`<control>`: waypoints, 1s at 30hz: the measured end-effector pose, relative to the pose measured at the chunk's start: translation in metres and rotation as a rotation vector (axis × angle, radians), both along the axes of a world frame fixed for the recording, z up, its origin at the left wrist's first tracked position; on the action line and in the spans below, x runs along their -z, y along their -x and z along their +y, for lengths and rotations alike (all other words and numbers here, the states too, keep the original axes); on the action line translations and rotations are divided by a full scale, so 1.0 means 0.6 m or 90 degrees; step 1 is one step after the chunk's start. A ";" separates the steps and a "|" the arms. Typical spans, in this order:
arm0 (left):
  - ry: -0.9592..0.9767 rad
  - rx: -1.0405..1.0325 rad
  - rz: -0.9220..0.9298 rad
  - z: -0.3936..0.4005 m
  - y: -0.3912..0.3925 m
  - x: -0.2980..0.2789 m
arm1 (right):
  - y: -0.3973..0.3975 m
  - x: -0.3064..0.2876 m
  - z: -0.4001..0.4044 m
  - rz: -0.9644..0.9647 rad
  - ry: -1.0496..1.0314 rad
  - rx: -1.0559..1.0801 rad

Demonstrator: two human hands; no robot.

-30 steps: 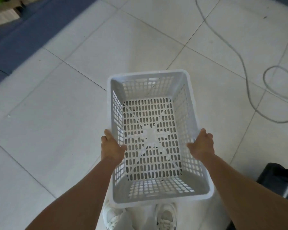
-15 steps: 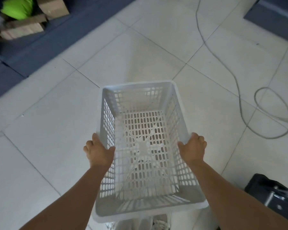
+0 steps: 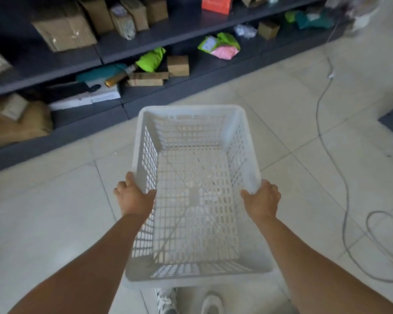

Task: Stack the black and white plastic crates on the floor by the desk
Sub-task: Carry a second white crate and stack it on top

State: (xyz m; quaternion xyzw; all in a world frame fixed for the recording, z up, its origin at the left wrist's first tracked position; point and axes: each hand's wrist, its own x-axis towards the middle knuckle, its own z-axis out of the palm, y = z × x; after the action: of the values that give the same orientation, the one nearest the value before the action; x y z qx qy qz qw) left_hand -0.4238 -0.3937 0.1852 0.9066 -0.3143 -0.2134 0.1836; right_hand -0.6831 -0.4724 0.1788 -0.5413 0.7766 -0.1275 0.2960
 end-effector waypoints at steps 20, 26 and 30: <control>0.123 -0.405 -0.061 0.320 -0.313 -0.308 | -0.473 -0.308 0.072 -0.047 0.054 -0.352; 0.132 -0.503 -0.109 0.442 -0.440 -0.377 | -0.659 -0.369 0.149 -0.075 0.065 -0.452; 0.147 -0.556 -0.150 0.518 -0.511 -0.418 | -0.771 -0.402 0.202 -0.094 0.077 -0.508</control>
State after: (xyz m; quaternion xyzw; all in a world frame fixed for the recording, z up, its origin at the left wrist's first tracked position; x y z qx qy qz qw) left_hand -0.1172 -0.0830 0.4358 0.9457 0.0564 0.0249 0.3190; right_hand -0.2206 -0.3512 0.4198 -0.8060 0.4733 -0.0867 0.3447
